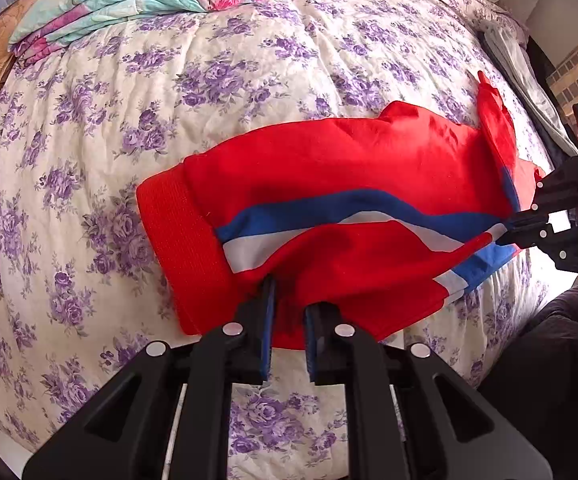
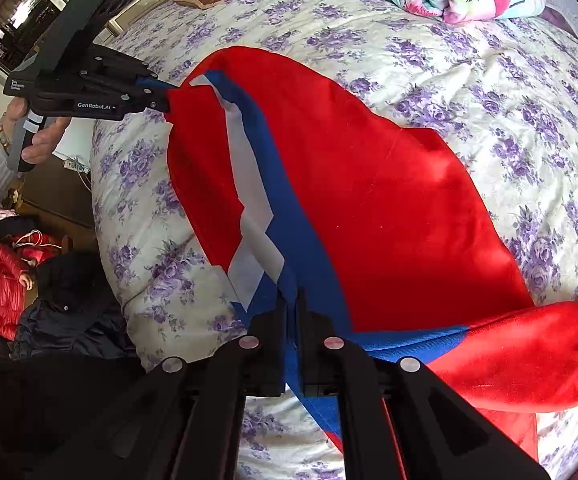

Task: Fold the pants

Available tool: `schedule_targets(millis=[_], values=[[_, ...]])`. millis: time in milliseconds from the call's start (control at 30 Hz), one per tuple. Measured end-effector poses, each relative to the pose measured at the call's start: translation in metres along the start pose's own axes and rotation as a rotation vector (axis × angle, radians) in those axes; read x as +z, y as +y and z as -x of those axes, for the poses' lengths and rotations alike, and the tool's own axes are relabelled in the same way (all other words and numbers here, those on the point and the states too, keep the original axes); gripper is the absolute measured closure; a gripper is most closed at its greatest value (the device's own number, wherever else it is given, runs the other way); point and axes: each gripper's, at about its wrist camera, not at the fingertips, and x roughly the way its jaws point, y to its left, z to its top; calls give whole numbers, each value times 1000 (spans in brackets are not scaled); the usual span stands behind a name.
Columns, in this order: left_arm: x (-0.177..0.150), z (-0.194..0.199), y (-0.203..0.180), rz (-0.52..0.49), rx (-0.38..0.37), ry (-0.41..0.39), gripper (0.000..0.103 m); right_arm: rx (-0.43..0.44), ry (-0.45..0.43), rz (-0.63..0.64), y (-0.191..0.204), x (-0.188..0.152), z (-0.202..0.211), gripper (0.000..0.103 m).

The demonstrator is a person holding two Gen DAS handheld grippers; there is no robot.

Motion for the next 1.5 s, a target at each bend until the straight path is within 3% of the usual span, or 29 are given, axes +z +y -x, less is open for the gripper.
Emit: schedule_targets(millis=[233,433,600,633,700,800,867,933,1033,1100,1133,1200,1267,1400,1433,1467,1500], values=[[-10,1,-6,-35,4,26,91,1,48,28,7,-4,-15,99],[-26,-24,-7,-60,11,124,85,25,139,7,5,-13,-51,98],[-38,2,-14,-87,9,125,79,46,153,-55,-5,-14,-61,98],[-41,9,-14,-85,18,130,73,49,151,-58,-6,-15,-61,98],[-47,26,-13,-75,17,107,72,45,140,-55,-6,-17,-60,98],[-41,55,-18,7,-53,-12,70,33,125,-50,-4,-20,-59,98],[-31,64,-27,113,-125,-119,49,32,118,-57,-4,-21,-58,97],[-19,54,-41,242,-141,-174,45,34,110,-70,-3,-22,-58,97],[-4,5,-68,398,-162,-123,47,16,94,-62,1,-26,-56,97],[-5,-40,-83,428,-101,0,57,-7,98,-44,6,-23,-53,95],[-6,-66,-91,425,-36,86,69,-17,109,-38,10,-23,-49,94],[-7,-76,-107,369,65,70,73,-11,116,-30,16,-21,-39,88],[-2,-78,-113,345,90,97,70,21,118,-36,19,-17,-27,74],[-2,-79,-97,441,8,92,70,46,45,-78,14,-5,-8,71],[-3,-78,-93,465,-11,88,71,39,37,-101,10,-3,-9,79],[-4,-79,-91,473,-17,86,75,41,44,-124,5,0,-13,97],[-4,-79,-90,473,-20,83,77,48,63,-143,2,0,-22,99]])
